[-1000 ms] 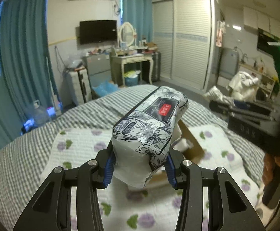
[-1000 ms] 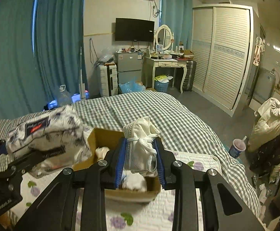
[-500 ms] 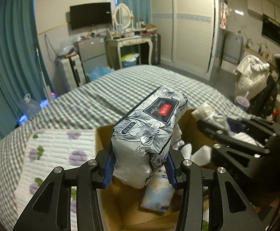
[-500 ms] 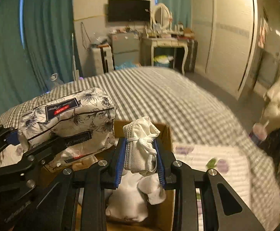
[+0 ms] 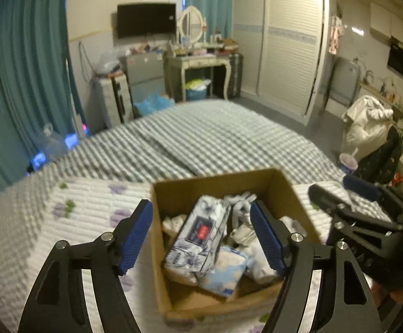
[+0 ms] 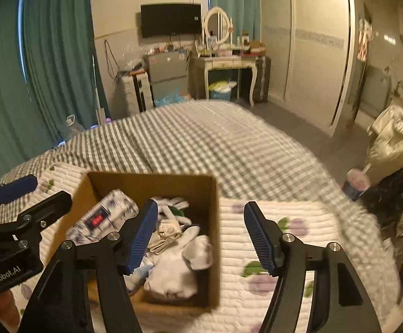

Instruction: Organize soft objects

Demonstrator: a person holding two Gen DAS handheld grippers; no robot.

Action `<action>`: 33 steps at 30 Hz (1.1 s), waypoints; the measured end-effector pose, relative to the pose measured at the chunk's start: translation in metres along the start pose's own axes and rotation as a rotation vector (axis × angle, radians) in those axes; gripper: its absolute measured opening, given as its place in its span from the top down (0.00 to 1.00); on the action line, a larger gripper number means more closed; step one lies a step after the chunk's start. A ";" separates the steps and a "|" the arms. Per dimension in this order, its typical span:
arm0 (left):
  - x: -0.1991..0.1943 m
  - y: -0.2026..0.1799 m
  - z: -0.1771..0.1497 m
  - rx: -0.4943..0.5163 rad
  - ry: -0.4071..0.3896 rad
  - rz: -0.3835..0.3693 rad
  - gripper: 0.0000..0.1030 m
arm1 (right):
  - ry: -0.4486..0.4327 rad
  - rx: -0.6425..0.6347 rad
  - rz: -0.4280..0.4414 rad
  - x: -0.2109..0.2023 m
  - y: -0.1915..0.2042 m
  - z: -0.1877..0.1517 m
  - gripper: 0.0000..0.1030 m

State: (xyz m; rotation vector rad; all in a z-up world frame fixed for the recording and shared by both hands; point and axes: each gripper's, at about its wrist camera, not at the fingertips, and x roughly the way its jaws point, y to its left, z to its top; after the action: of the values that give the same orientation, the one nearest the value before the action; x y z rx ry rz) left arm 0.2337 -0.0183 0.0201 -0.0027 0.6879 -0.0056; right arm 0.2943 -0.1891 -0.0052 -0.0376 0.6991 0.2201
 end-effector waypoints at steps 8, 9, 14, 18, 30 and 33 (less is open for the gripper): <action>-0.136 -0.007 0.019 0.036 -0.205 0.040 0.10 | -0.124 0.014 -0.056 -0.140 -0.008 0.036 0.37; -0.156 -0.008 0.019 0.040 -0.234 0.040 0.10 | -0.138 0.020 -0.055 -0.157 -0.009 0.038 0.37; -0.209 -0.007 0.014 0.031 -0.304 0.053 0.07 | -0.226 0.004 -0.086 -0.234 -0.006 0.037 0.17; -0.237 -0.005 -0.007 0.014 -0.392 0.064 0.04 | -0.263 -0.010 -0.064 -0.264 0.002 0.025 0.09; -0.190 0.014 -0.085 -0.023 -0.385 0.100 0.04 | -0.408 -0.040 -0.010 -0.229 0.019 -0.067 0.00; -0.172 0.015 -0.100 0.006 -0.378 0.140 0.04 | -0.373 -0.040 0.009 -0.206 0.017 -0.081 0.00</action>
State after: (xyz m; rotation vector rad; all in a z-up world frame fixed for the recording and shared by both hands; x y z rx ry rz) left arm 0.0372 -0.0020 0.0516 0.0494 0.3093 0.1242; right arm 0.0860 -0.2199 0.0661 -0.0308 0.3230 0.2422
